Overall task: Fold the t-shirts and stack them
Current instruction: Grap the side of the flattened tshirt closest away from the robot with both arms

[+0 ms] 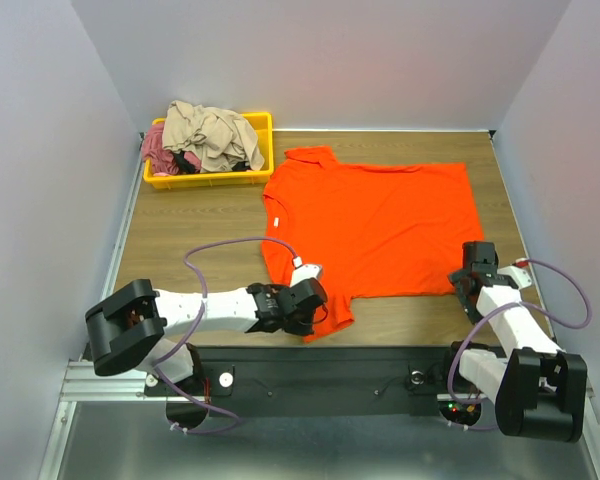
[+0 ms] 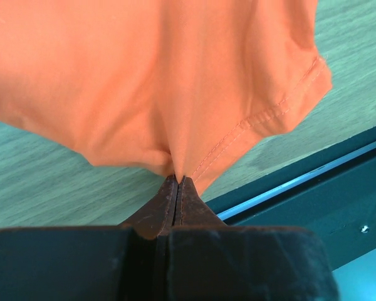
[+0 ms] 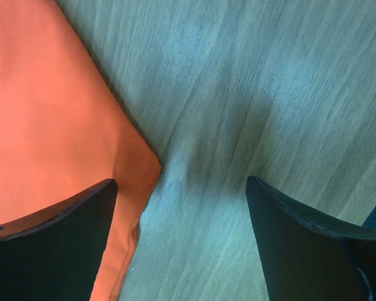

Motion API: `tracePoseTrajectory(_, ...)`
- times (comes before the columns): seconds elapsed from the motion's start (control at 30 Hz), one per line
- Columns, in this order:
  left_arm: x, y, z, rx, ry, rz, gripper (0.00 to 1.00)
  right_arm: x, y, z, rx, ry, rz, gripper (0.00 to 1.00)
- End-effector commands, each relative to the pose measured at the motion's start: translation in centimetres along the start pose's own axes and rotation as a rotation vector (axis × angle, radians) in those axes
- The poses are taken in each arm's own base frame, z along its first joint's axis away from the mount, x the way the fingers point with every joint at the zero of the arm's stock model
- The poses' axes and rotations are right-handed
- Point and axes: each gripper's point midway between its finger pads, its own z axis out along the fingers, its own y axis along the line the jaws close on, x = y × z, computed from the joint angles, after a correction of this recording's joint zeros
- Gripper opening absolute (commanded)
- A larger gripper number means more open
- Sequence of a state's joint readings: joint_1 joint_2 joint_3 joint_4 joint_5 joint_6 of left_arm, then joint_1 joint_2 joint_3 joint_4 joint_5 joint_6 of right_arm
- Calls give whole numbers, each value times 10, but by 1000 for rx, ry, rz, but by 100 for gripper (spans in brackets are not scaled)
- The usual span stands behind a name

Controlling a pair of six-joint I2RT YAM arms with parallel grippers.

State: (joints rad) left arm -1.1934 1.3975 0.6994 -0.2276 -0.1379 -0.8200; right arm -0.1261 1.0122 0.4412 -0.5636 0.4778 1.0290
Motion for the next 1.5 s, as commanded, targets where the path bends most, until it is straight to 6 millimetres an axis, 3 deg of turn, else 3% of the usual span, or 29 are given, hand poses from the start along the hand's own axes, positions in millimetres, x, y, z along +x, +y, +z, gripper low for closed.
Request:
tracePoseTrajectory(0.0, -12, -1, -6, 30, -31, -3, 0, 1, 9, 9, -36, -10, 37, 84)
tracePoseTrajectory(0.2, -26, 1, -7, 25, -58, -13, 0, 10, 17, 14, -68, 27, 9, 76)
tracePoseTrajectory(0.47, -44, -1, -8, 25, -86, -13, 0, 6, 27, 13, -104, 20, -6, 45)
tracePoseTrajectory(0.5, -46, -1, -9, 25, -87, -11, 0, 6, 28, 13, -110, 20, -14, 36)
tracePoseTrajectory(0.73, -63, -1, -13, 31, -117, -16, 0, 1, 40, 6, -159, 23, -54, 13)
tracePoseTrajectory(1.1, -107, -11, -25, 104, -195, -29, 0, -5, 68, -12, -281, 61, -143, 4)
tracePoseTrajectory(1.47, -186, -8, -39, 115, -364, -80, 0, -23, 86, -19, -305, 22, -164, 0)
